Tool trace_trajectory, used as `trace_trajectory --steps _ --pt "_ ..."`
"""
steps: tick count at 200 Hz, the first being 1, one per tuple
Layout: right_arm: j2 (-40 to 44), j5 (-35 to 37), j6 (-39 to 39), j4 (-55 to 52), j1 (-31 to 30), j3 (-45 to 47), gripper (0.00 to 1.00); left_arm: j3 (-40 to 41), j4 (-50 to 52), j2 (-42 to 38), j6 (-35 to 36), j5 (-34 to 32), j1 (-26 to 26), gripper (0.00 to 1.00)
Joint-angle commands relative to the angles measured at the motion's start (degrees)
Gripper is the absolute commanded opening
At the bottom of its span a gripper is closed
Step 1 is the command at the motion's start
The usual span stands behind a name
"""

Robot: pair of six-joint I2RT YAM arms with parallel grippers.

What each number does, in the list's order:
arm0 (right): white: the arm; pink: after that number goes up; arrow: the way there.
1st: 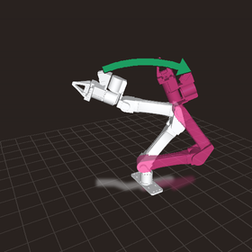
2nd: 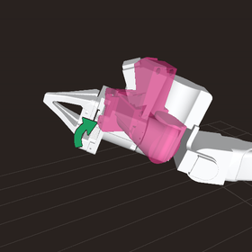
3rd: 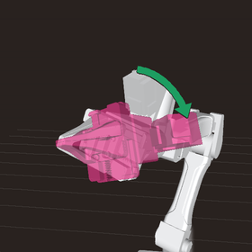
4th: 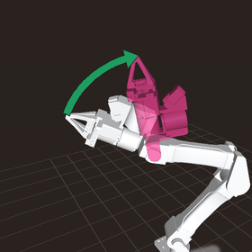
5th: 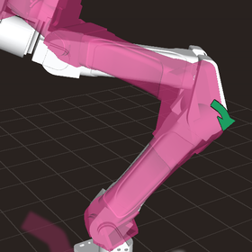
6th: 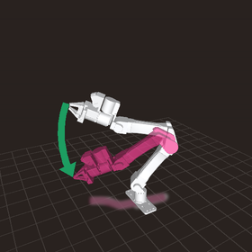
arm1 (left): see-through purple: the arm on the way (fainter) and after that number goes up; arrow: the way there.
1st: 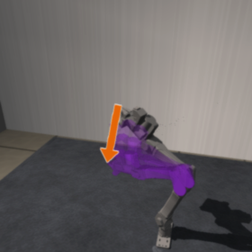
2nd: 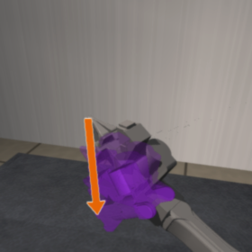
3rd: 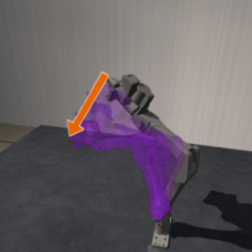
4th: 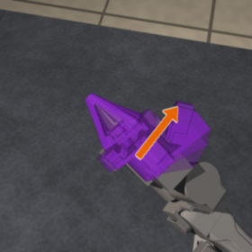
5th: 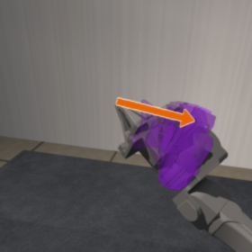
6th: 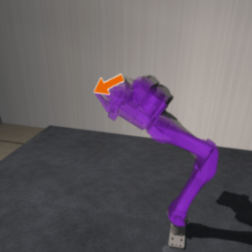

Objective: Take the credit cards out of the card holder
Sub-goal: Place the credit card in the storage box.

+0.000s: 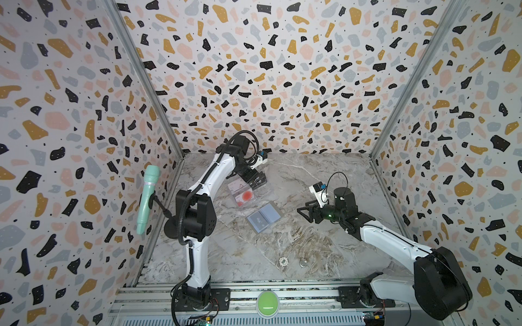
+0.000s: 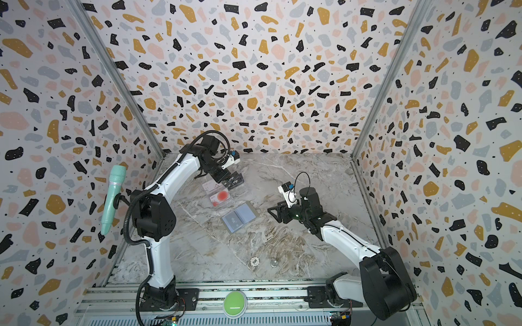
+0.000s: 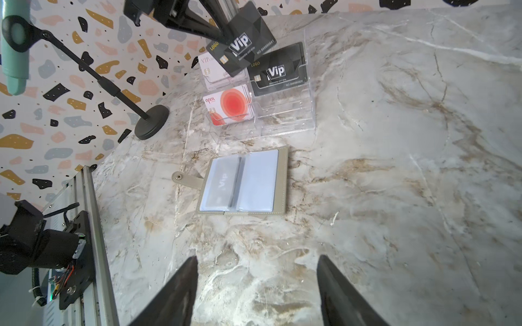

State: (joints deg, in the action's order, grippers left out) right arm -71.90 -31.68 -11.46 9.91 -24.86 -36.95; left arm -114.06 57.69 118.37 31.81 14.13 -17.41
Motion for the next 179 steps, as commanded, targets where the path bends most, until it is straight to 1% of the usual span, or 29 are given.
trace_trajectory --steps 1,57,104,140,179 --pt "1.84 0.39 -0.67 1.75 0.17 1.39 0.67 -0.32 -0.91 0.37 2.56 -5.02 -0.31 0.0" --pt "1.82 0.24 -2.05 3.96 0.18 4.07 0.67 1.31 -4.87 0.8 4.72 -3.68 -0.73 0.0" --pt "1.14 0.13 -2.76 4.93 0.23 4.32 0.67 -1.06 -3.85 3.35 5.23 0.7 -0.92 0.0" --pt "0.73 -0.31 -3.3 5.87 0.13 4.87 0.67 -2.13 -3.79 5.16 5.01 -1.59 -1.57 0.0" --pt "0.81 -0.31 -3.25 6.17 0.11 5.53 0.67 -2.13 -4.77 5.44 4.54 -1.68 -1.79 0.0"
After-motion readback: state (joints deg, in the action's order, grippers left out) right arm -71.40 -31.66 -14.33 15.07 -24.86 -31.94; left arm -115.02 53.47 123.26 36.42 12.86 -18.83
